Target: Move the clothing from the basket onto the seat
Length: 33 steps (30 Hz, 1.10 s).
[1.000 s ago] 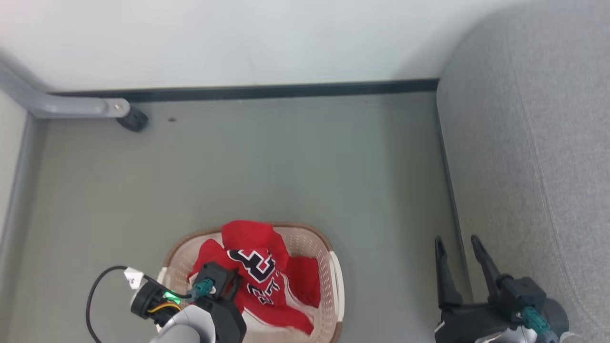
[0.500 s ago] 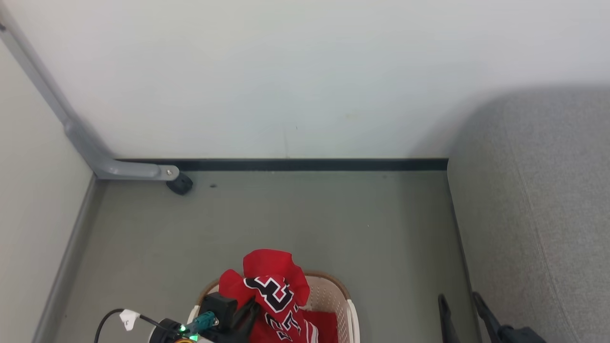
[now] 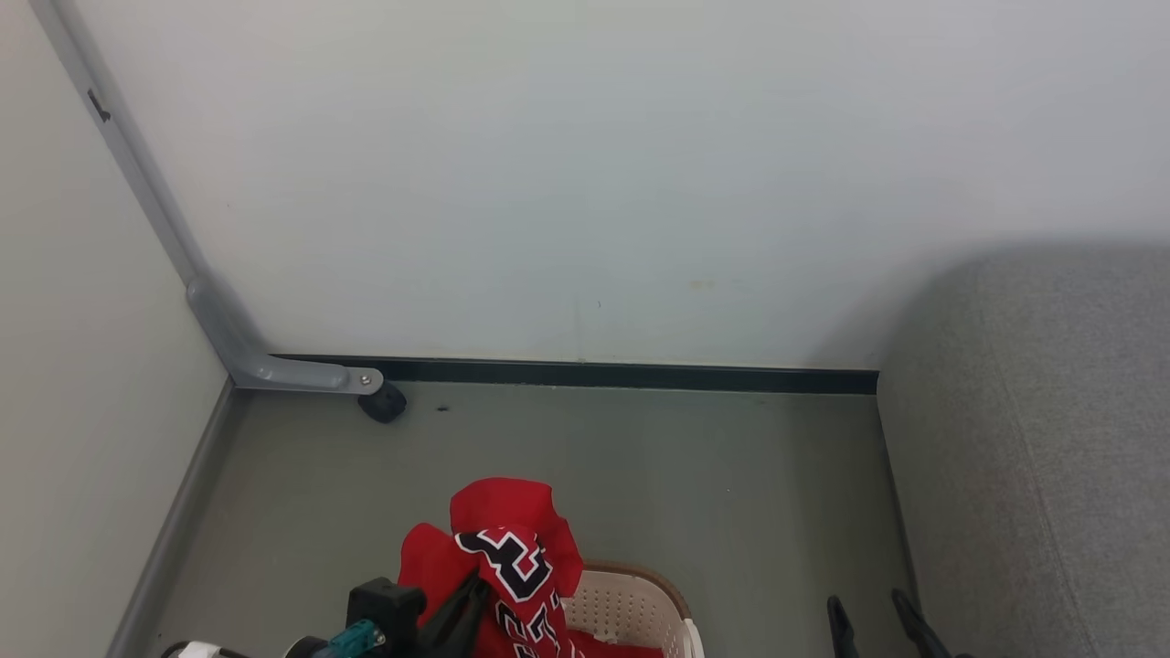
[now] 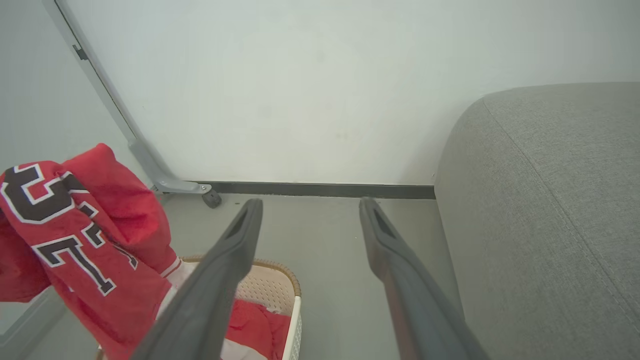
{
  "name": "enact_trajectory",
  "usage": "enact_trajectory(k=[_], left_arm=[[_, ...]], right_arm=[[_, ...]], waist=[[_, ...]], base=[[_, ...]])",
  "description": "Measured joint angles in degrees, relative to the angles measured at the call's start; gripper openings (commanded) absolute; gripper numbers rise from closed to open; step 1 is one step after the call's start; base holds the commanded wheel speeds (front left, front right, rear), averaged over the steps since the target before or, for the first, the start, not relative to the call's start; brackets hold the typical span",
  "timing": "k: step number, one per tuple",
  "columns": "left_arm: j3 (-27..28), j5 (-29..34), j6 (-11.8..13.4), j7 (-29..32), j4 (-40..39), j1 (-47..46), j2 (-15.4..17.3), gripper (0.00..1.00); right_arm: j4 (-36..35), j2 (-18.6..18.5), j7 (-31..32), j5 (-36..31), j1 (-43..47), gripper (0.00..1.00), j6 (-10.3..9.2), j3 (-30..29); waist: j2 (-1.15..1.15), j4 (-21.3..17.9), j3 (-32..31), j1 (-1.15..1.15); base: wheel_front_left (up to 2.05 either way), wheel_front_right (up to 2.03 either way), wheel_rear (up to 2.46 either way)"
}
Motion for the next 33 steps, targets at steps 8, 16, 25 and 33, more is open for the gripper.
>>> enact_trajectory(k=[8,16,25,33], left_arm=[[1.8,2.4,0.6,0.0,-8.2,2.8,1.1,0.0],[3.0,5.0,0.6,-0.3,-16.5,2.7,1.7,0.0],[3.1,7.9,0.6,-0.3,-23.4,3.3,2.0,0.0],[0.2,9.7,0.5,-0.3,-27.2,3.7,2.0,0.0]], right_arm=[[-2.2,-0.6,0.0,-0.4,0.5,1.0,1.05,-0.2],[-4.6,-1.0,0.0,-0.5,3.0,1.0,3.78,1.3],[-7.2,-1.3,0.0,-3.0,2.9,1.0,5.61,5.8],[-6.8,-2.7,0.0,-7.9,-0.6,1.0,7.02,11.4]], waist=[[0.0,0.2,-1.2,0.0],[0.01,1.3,-1.8,0.0],[0.01,1.7,-2.2,0.0],[0.01,1.7,-2.1,0.0]], base=[[0.0,0.0,0.0],[0.0,0.0,0.0],[0.0,0.0,0.0],[0.0,0.0,0.0]])
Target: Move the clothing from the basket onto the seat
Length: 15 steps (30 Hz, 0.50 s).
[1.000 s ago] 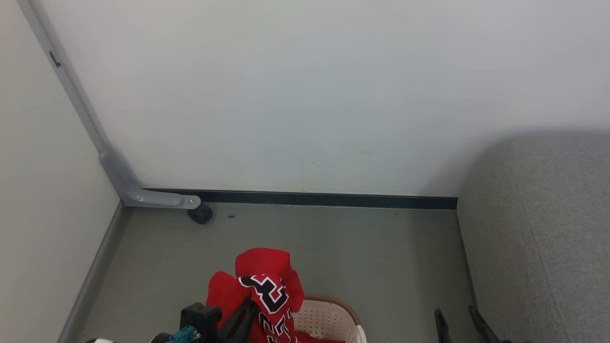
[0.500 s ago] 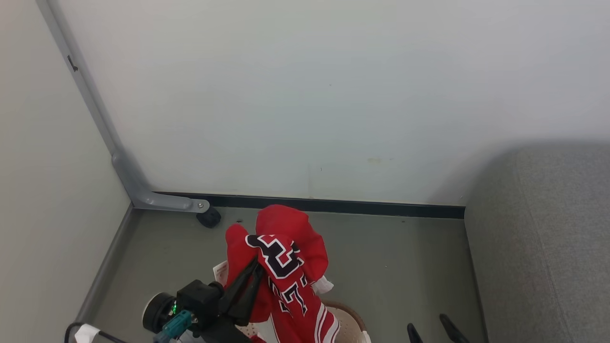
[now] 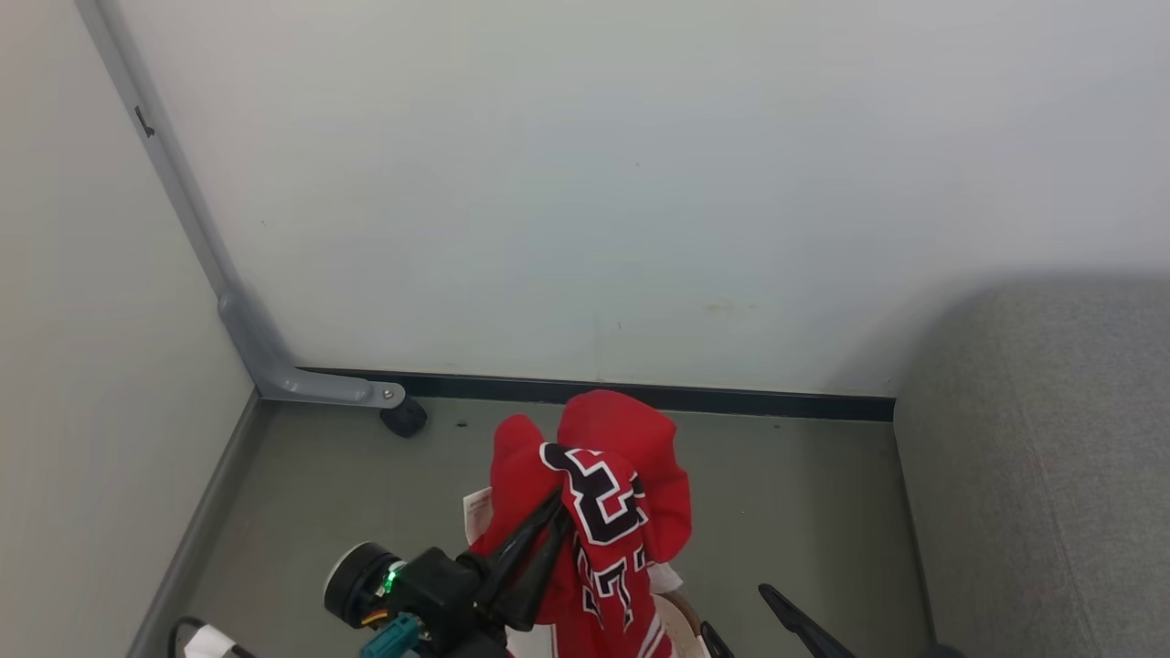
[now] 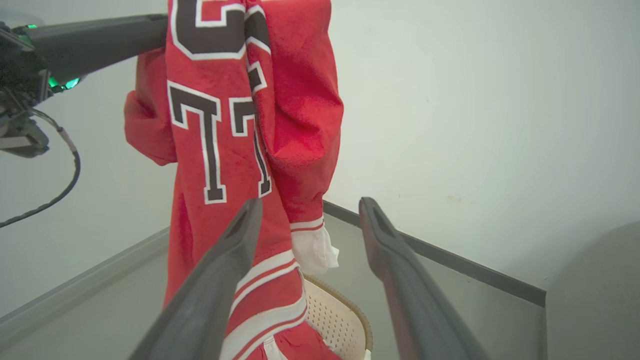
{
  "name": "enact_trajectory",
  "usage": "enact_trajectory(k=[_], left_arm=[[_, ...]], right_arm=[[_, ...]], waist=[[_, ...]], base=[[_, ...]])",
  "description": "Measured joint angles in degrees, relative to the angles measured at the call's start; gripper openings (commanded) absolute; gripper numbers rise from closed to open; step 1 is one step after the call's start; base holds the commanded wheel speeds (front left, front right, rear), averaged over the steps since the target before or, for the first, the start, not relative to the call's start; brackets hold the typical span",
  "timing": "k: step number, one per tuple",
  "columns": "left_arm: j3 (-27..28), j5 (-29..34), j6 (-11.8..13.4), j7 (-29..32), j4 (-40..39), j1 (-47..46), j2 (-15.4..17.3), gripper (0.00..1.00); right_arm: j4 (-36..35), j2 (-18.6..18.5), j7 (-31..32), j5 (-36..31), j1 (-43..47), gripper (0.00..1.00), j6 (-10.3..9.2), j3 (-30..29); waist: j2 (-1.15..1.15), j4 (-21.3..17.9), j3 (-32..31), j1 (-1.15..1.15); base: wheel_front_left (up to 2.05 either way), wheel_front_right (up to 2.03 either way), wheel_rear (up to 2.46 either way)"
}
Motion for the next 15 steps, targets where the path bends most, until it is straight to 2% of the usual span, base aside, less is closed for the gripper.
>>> enact_trajectory(k=[15], left_arm=[[-5.8,0.6,-0.1,0.0,-4.1,0.6,1.6,0.0]], right_arm=[[3.4,-1.1,0.0,-4.3,-7.9,1.0,0.53,5.5]], waist=[[0.0,0.7,-0.1,0.0]], base=[[0.0,0.0,0.0]])
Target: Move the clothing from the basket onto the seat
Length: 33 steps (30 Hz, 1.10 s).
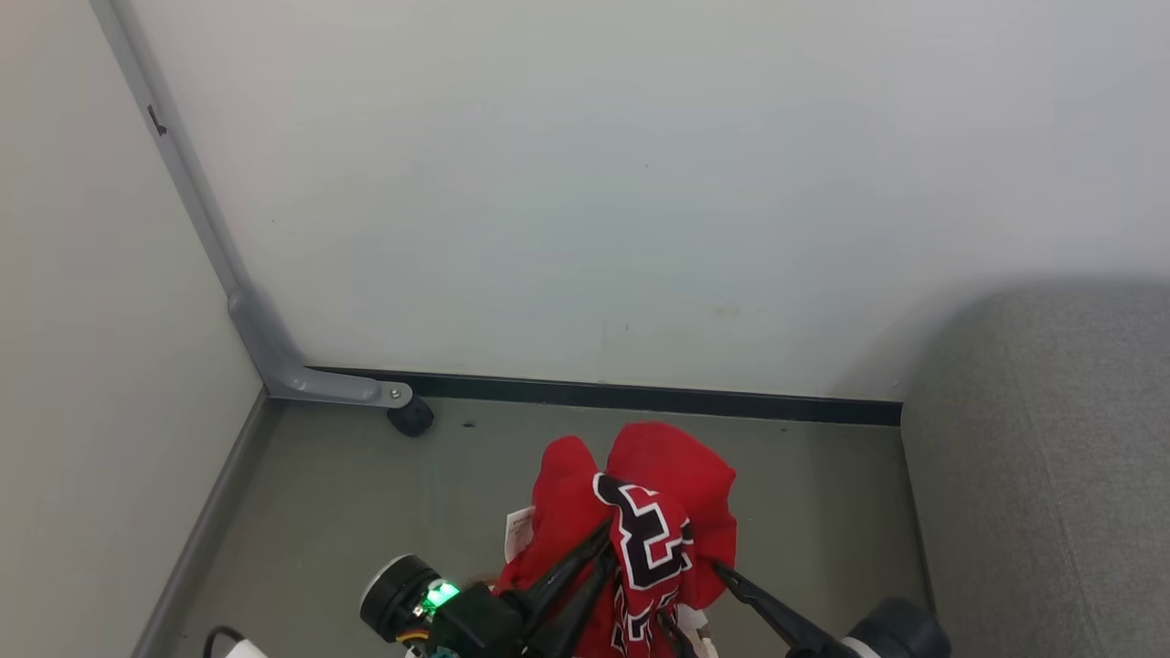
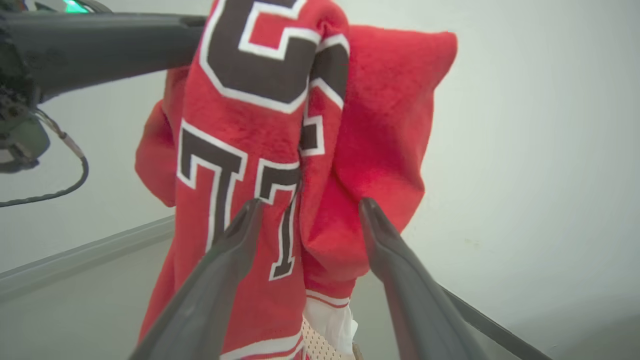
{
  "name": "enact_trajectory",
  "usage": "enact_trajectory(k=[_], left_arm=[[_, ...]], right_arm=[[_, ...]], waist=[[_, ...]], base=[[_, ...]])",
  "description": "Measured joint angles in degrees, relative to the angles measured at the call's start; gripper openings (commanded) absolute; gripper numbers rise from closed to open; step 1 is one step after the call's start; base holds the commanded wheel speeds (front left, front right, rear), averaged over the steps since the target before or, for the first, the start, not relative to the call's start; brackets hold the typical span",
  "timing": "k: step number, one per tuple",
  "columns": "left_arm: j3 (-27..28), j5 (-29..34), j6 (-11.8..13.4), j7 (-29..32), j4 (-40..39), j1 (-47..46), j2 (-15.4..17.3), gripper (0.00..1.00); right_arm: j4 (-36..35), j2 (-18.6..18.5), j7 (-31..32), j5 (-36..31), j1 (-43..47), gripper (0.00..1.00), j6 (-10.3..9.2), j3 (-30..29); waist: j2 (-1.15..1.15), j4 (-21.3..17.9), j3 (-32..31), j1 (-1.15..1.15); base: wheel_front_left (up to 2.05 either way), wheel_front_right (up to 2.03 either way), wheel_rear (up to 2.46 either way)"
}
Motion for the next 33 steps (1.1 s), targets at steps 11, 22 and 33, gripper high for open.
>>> enact_trajectory(k=[11,22,33], left_arm=[[-8.8,-1.1,0.0,0.0,-2.4,-2.5,4.1,0.0],[-13.9,-4.4,0.0,0.0,-4.0,-4.9,5.5,0.0],[-16.6,-7.0,0.0,0.0,-5.2,-7.2,6.4,0.0]], right_arm=[[2.1,-0.1,0.0,-0.5,-4.0,1.0,0.48,4.1],[6.3,0.7,0.0,-0.4,-6.9,1.0,0.48,6.4],[9.7,1.8,0.0,-0.6,-9.2,1.0,0.48,10.3]], waist=[[0.0,-0.1,0.1,0.0],[0.0,-0.1,0.8,0.0],[0.0,0.5,1.2,0.0]], base=[[0.0,0.0,0.0],[0.0,0.0,0.0],[0.0,0.0,0.0]])
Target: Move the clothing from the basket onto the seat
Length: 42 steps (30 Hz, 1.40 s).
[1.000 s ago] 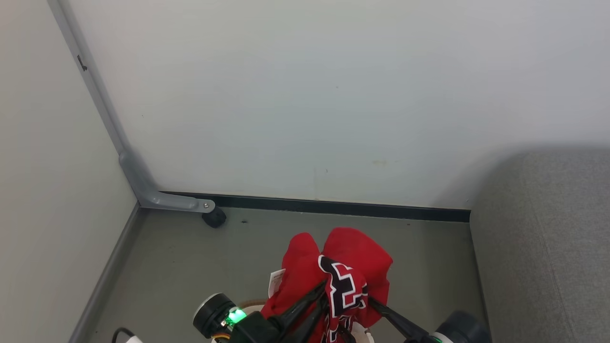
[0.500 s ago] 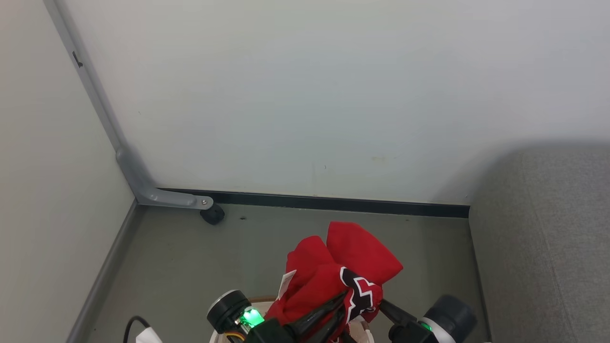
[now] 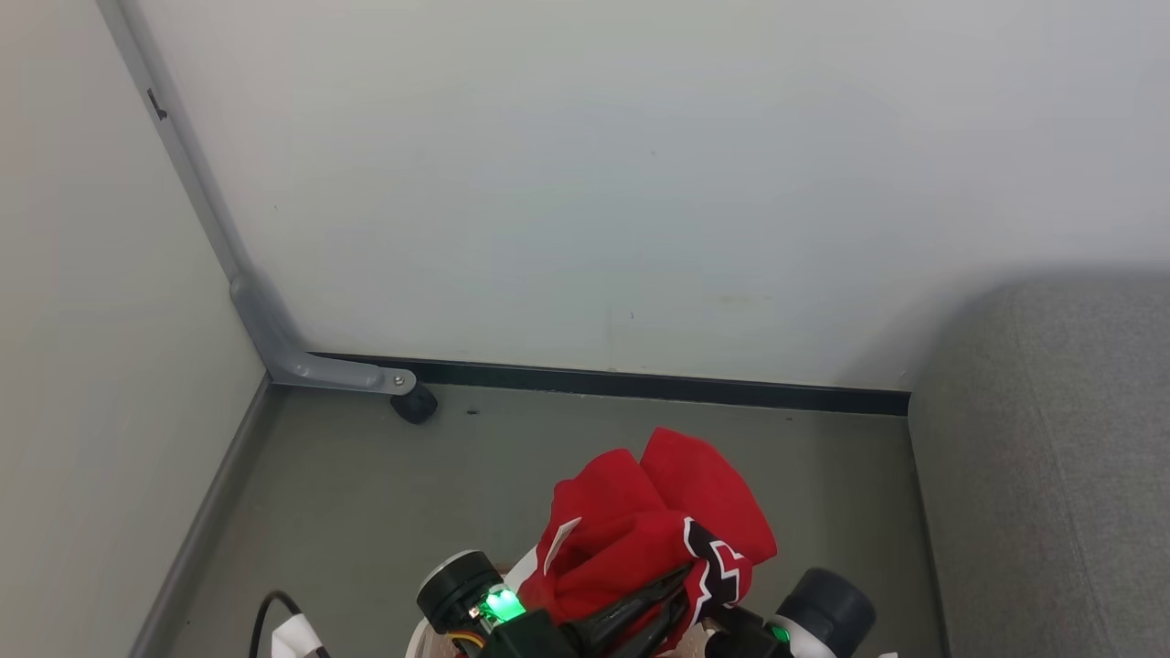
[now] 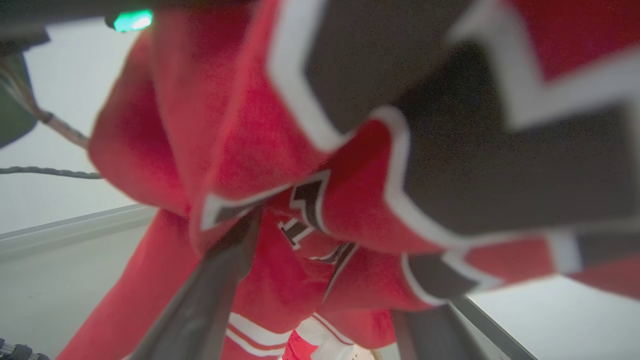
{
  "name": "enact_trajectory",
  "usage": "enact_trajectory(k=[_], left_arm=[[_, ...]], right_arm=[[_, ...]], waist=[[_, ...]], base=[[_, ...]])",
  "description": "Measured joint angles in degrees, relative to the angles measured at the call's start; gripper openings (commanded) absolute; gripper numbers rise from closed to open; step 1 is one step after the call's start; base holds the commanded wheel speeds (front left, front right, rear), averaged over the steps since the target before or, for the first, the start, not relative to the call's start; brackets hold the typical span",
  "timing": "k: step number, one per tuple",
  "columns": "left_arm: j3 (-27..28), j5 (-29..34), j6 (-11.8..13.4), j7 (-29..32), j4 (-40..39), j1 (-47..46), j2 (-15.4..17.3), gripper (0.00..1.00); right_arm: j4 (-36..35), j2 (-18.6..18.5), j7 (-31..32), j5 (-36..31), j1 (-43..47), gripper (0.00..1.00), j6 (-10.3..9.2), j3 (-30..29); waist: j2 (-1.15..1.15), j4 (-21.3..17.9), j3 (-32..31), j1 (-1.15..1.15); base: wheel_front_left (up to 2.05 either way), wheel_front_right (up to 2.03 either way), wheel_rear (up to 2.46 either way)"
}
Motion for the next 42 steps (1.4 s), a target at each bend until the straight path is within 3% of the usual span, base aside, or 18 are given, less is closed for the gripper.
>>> enact_trajectory(k=[1,2,17,21,22,23,25,26,27,36,42], left_arm=[[-0.1,-0.1,0.0,0.0,0.0,-0.1,0.1,0.0],[-0.3,-0.2,0.0,0.0,-0.1,-0.2,0.2,0.0],[-0.2,-1.8,-0.4,0.0,0.3,-0.5,0.7,0.0],[1.0,-1.8,-0.4,0.0,1.5,-0.5,0.5,0.0],[1.4,-1.8,-0.4,0.0,1.8,-0.4,0.5,0.07],[1.8,-1.8,-0.4,0.0,2.1,-0.3,0.5,0.29],[2.3,-1.8,-0.4,0.0,2.7,-0.2,0.5,0.44],[2.4,-1.8,-0.4,0.0,2.9,-0.1,0.5,0.61],[2.7,-1.8,-0.4,0.0,3.1,0.1,0.5,1.0],[4.4,-1.8,0.4,0.0,4.9,1.0,-0.3,1.0],[6.7,-1.8,2.2,0.0,6.6,2.0,-0.4,1.0]], right_arm=[[0.0,0.1,0.0,0.2,-0.2,1.0,0.0,-0.1],[0.1,0.3,0.0,0.5,-0.2,0.0,0.0,-0.4],[0.1,0.7,0.0,5.0,0.0,0.0,-0.1,-5.1],[-0.7,0.8,0.0,5.5,0.2,0.0,-1.26,-7.0],[-0.9,0.8,0.0,5.5,0.2,0.0,-1.63,-7.5],[-1.0,0.8,0.0,5.5,0.2,0.0,-1.92,-7.9],[-1.3,0.8,0.0,5.5,0.3,0.0,-2.52,-8.7],[-1.7,0.7,0.0,5.7,0.4,0.0,-2.6,-9.0],[-2.0,0.7,0.0,5.8,0.6,0.0,-2.61,-9.3],[-4.5,0.6,0.0,7.6,1.6,0.0,-3.61,-12.0],[-6.0,0.6,0.0,8.0,2.6,0.0,-3.82,-13.3]], waist=[[0.0,0.0,0.0,0.0],[0.0,0.1,0.0,0.0],[0.0,0.2,-0.3,0.0],[0.0,0.2,-0.5,0.0],[0.0,0.2,-0.6,0.0],[0.0,0.2,-0.6,0.0],[0.0,0.1,-0.7,0.0],[0.0,0.1,-0.7,0.0],[0.0,0.1,-0.7,0.0],[0.0,-0.1,-0.9,0.0],[0.0,-0.2,-0.9,0.0]], base=[[0.0,0.0,0.0],[0.0,0.0,0.0],[0.0,0.0,0.0],[0.0,0.0,0.0],[0.0,0.0,0.0],[0.0,0.0,0.0],[0.0,0.0,0.0],[0.0,0.0,0.0],[0.0,0.0,0.0],[0.0,0.0,0.0],[0.0,0.0,0.0]])
